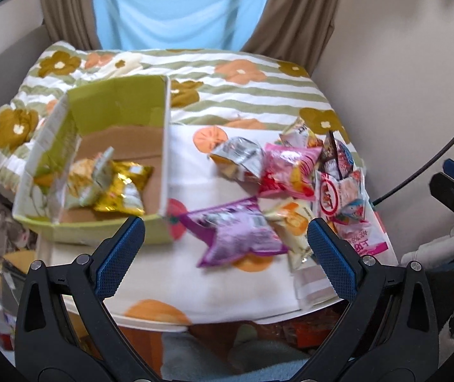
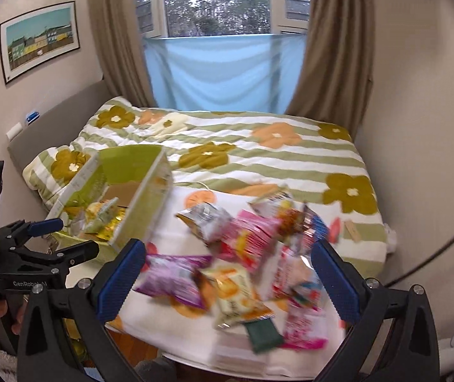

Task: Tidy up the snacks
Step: 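Grasp the purple snack bag with the left tool while the right tool grasps the cream cake packet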

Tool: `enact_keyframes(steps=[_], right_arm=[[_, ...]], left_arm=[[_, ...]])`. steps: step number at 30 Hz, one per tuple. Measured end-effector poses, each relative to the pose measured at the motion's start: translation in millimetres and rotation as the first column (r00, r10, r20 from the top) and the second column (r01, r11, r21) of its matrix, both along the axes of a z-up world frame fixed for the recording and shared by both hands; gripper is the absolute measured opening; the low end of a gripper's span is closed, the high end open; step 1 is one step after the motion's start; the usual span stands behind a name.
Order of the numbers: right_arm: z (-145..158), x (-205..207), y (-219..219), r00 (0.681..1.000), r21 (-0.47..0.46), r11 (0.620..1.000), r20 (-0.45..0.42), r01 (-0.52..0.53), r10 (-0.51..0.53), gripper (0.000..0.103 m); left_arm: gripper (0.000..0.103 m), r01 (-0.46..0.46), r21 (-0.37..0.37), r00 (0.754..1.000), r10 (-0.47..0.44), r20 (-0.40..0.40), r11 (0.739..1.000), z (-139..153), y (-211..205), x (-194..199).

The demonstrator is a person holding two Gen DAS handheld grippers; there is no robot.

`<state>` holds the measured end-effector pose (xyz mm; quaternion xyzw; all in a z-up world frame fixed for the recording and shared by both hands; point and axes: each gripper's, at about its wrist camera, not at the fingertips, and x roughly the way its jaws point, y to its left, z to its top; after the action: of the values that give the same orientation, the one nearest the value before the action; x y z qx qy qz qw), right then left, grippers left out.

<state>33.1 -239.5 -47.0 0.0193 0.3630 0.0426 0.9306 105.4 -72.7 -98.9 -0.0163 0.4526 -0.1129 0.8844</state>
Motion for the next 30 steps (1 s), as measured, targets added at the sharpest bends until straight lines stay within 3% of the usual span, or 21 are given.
enact_keyframes(steps=[4,10,19,30], right_arm=[[-16,-5,-35,1.0,0.019,1.0,-0.028,-0.001,0.002,0.103],[-51,3,-50,0.996,0.024,0.998,-0.067,-0.062,0.063,0.103],[-124,33,-31,0.975,0.065,0.984,-0.138,-0.167,0.175,0.103],[-176,61,-6,0.944,0.024,0.968,-0.218,-0.249,0.248,0.103]], left_arm=[[0.101,-0.034,0.008,0.999,0.034,-0.031,0.999,-20,-23,-2],[0.101,-0.1,0.026,0.99,0.102,-0.092,0.995,-63,-37,14],[0.101,-0.134,0.075,0.977,0.145,-0.155,0.988,-126,-50,49],[0.101,-0.111,0.124,0.971,0.134,-0.199,0.986,-161,-54,73]])
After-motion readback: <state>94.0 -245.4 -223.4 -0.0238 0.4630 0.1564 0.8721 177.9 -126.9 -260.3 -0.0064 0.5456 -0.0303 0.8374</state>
